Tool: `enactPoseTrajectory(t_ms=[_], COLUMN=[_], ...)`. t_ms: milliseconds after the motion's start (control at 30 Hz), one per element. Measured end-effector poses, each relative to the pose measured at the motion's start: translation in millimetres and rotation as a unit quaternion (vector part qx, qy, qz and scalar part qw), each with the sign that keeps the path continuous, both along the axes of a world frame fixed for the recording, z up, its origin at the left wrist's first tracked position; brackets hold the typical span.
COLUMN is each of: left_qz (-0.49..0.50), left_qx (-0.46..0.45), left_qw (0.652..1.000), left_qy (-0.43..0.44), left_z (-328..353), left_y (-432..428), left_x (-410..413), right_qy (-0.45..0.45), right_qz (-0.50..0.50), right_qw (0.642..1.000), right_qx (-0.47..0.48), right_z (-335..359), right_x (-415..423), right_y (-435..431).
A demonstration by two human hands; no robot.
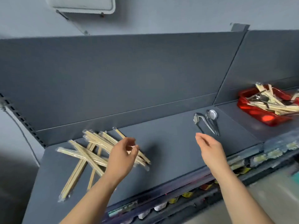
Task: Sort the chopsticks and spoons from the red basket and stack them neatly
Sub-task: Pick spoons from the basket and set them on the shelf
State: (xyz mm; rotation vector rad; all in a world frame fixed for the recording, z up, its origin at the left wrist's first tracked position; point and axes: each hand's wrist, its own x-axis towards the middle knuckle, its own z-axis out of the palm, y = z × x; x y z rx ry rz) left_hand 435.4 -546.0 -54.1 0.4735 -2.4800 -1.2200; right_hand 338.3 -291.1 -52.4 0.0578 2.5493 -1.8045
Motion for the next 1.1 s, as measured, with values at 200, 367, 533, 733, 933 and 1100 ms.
enactPoseTrajectory(t_ms=[200,367,533,733,933,1100], left_qz=[-0.093,-0.145,-0.182,-0.213,-0.232,-0.243], left_qx=[0.051,0.085,0.123,0.14,0.095,0.049], left_qw=[0.994,0.986,0.975,0.966,0.967,0.968], left_qy=[0.014,0.01,0.029,0.04,0.043,0.024], left_z=[5,10,20,28,35,35], left_y=[98,203,311,402,452,483], left_x=[-55,-117,-182,-253,-336,-418], right_qy=[0.022,0.04,0.046,0.062,0.06,0.059], right_qz=[-0.127,-0.176,-0.191,-0.198,-0.189,-0.145], right_qw=[0.992,0.982,0.977,0.973,0.975,0.984], right_qx=[0.005,0.053,0.081,0.103,0.104,0.08], right_z=[5,7,17,25,24,27], right_x=[-10,-40,-81,-140,-220,-297], right_y=[139,253,355,442,492,508])
